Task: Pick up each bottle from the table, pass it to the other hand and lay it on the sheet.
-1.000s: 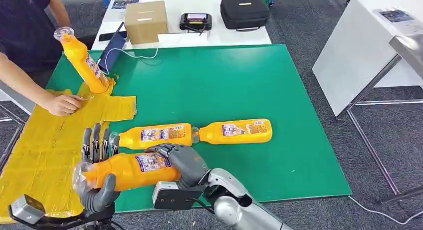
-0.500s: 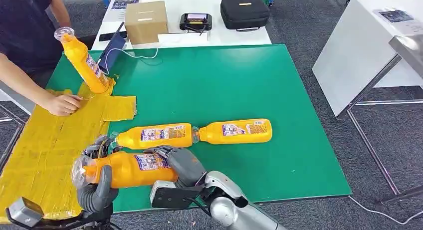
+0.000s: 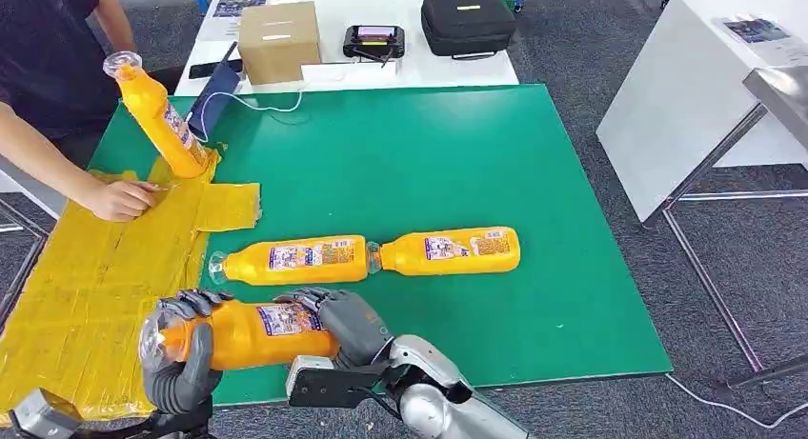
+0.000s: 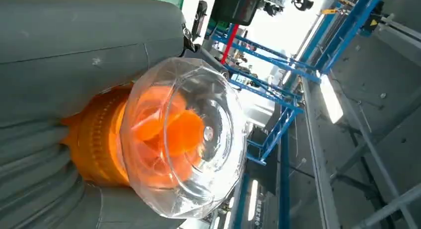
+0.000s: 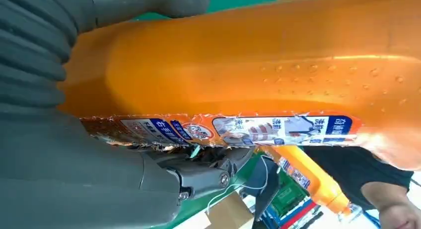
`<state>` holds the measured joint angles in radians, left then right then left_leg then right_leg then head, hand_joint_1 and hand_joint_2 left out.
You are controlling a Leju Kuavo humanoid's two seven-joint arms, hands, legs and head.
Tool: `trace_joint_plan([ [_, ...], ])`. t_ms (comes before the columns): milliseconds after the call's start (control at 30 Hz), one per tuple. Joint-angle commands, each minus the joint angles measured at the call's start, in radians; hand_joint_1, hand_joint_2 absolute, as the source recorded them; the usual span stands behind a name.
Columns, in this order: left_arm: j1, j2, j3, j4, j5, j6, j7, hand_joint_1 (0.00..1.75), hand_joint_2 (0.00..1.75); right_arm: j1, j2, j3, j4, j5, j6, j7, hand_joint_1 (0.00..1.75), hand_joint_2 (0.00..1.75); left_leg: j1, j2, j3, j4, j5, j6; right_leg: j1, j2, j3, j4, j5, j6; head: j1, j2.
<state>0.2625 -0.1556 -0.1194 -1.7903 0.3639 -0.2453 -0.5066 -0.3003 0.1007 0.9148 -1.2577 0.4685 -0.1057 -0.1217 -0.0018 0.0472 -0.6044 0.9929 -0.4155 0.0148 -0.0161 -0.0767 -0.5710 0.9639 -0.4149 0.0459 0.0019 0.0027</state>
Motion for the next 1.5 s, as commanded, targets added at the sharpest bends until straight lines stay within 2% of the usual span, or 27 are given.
trace_joint_plan([
  [33,-0.012,-0.01,0.019,0.023,-0.023,0.008,-0.002,1.75,1.75,0.009,-0.037,-0.013,0.02,0.007,-0.003,-0.006,1.75,1.75,0.001,-0.004,0.004,-0.001,-0.001,-0.001,0.0,0.005,0.005,-0.001,-0.001,-0.002,0.0,0.0],
  [133,-0.03,-0.015,0.021,0.056,-0.033,0.027,0.001,1.75,1.75,0.029,-0.046,-0.047,-0.002,0.004,-0.017,-0.011,1.75,1.75,0.001,-0.005,0.003,-0.001,0.0,-0.001,0.0,0.002,0.004,-0.001,-0.001,-0.001,0.0,0.0],
  [167,-0.029,-0.017,0.023,0.06,-0.045,0.038,-0.004,1.75,1.75,0.041,-0.05,-0.061,-0.014,0.004,-0.028,-0.015,1.4,1.75,0.002,-0.006,0.005,-0.001,-0.001,-0.001,0.0,0.003,0.006,-0.002,-0.002,-0.002,0.0,0.0],
  [200,-0.027,-0.021,0.028,0.058,-0.062,0.061,-0.016,1.75,1.75,0.058,-0.047,-0.081,-0.03,-0.005,-0.052,-0.032,0.0,1.75,0.001,-0.005,0.003,-0.001,0.0,-0.001,0.0,0.002,0.004,-0.002,-0.001,-0.001,0.0,0.0],
  [267,-0.034,-0.014,0.022,0.068,-0.071,0.067,-0.02,1.75,1.75,0.076,-0.049,-0.099,-0.053,-0.022,-0.052,-0.048,0.0,1.75,0.001,-0.005,0.004,-0.001,-0.001,-0.001,0.0,0.003,0.004,-0.002,-0.001,-0.001,0.0,0.0],
  [300,-0.037,-0.012,0.022,0.074,-0.07,0.069,-0.02,1.75,1.75,0.082,-0.051,-0.102,-0.061,-0.024,-0.052,-0.051,0.0,0.0,0.002,-0.007,0.005,0.0,-0.002,-0.001,0.001,0.004,0.006,-0.001,-0.002,-0.002,0.0,0.0],
  [367,-0.038,-0.01,0.018,0.074,-0.07,0.071,-0.028,1.75,1.75,0.088,-0.054,-0.1,-0.067,-0.016,-0.055,-0.053,0.0,0.0,0.001,-0.003,0.002,-0.001,0.0,-0.001,0.0,0.002,0.003,-0.001,-0.001,-0.001,0.0,0.0],
  [500,-0.04,-0.009,0.014,0.066,-0.078,0.07,-0.044,1.75,1.75,0.083,-0.052,-0.102,-0.065,-0.016,-0.053,-0.053,0.0,0.0,0.002,-0.006,0.005,-0.001,-0.002,-0.001,0.001,0.005,0.006,-0.001,-0.002,-0.002,0.0,0.0],
  [533,-0.041,-0.008,0.012,0.063,-0.09,0.076,-0.053,1.75,1.75,0.088,-0.05,-0.112,-0.07,-0.059,-0.03,-0.068,0.0,0.0,0.001,-0.004,0.004,-0.001,-0.001,-0.001,0.0,0.004,0.004,-0.001,-0.001,-0.002,0.0,0.0],
  [700,-0.05,-0.009,-0.032,0.039,-0.292,0.247,-0.113,1.75,1.75,0.098,-0.071,-0.111,-0.102,-0.055,-0.031,-0.069,0.0,0.0,0.001,-0.006,0.004,0.0,-0.001,-0.001,0.0,0.004,0.005,-0.001,-0.002,-0.002,0.0,0.0],
  [1000,-0.046,-0.004,-0.043,0.027,-0.296,0.257,-0.112,1.75,1.75,0.108,-0.079,-0.113,-0.118,-0.054,-0.031,-0.068,0.0,0.0,0.001,-0.005,0.005,0.0,-0.002,-0.001,0.0,0.005,0.005,-0.001,-0.002,-0.002,0.0,0.0],
  [1033,-0.046,0.002,-0.048,0.02,-0.391,0.341,-0.146,1.75,1.75,0.123,-0.084,-0.126,-0.134,-0.045,-0.037,-0.073,0.0,0.0,0.001,-0.004,0.003,0.0,-0.001,-0.001,0.0,0.004,0.003,-0.001,-0.001,-0.002,0.0,0.0],
  [1200,-0.057,0.05,-0.046,-0.044,-0.662,0.496,-0.177,1.75,1.75,0.207,-0.158,-0.186,-0.227,-0.046,0.026,-0.055,0.0,0.0,0.002,-0.007,0.003,0.0,-0.001,-0.001,0.001,0.001,0.004,-0.001,-0.002,-0.002,0.0,0.0],
  [1300,-0.069,0.098,-0.046,-0.067,-1.003,0.641,-0.112,1.75,1.75,0.281,-0.186,-0.248,-0.307,-0.016,0.034,-0.059,0.0,0.0,0.002,-0.01,0.004,0.0,-0.002,-0.001,0.001,0.001,0.006,-0.001,-0.003,-0.002,0.0,0.0],
  [1367,-0.076,0.151,-0.048,-0.059,-1.308,0.706,0.017,1.75,1.75,0.307,-0.199,-0.285,-0.35,-0.009,0.044,-0.055,0.0,0.0,0.0,-0.005,0.001,0.0,0.0,-0.001,0.0,0.0,0.002,0.0,-0.001,-0.001,0.0,0.0],
  [1400,-0.076,0.18,-0.053,-0.041,-1.515,0.721,0.112,1.75,1.75,0.313,-0.203,-0.3,-0.364,-0.01,0.053,-0.049,0.0,0.0,0.001,-0.008,0.003,0.0,-0.001,-0.001,0.0,0.002,0.004,0.0,-0.003,-0.002,0.0,0.0],
  [1433,-0.08,0.208,-0.078,-0.024,-1.542,0.732,0.145,1.75,1.75,0.314,-0.205,-0.31,-0.367,-0.01,0.065,-0.04,0.0,0.0,0.001,-0.007,0.004,0.0,-0.002,-0.001,0.0,0.003,0.005,0.0,-0.003,-0.002,0.0,0.0],
  [1467,-0.084,0.249,-0.091,0.035,-1.781,0.74,0.268,1.75,1.75,0.307,-0.202,-0.323,-0.359,-0.013,0.083,-0.029,0.0,0.0,0.0,-0.005,0.003,-0.001,-0.001,-0.001,0.0,0.003,0.003,-0.001,-0.002,-0.002,0.0,0.0],
  [1500,-0.092,0.282,-0.117,0.083,-1.862,0.734,0.331,1.75,1.75,0.3,-0.196,-0.331,-0.347,-0.015,0.09,-0.023,0.0,0.0,0.001,-0.005,0.005,-0.001,-0.001,-0.002,0.0,0.005,0.005,-0.001,-0.002,-0.003,0.0,0.0],
])
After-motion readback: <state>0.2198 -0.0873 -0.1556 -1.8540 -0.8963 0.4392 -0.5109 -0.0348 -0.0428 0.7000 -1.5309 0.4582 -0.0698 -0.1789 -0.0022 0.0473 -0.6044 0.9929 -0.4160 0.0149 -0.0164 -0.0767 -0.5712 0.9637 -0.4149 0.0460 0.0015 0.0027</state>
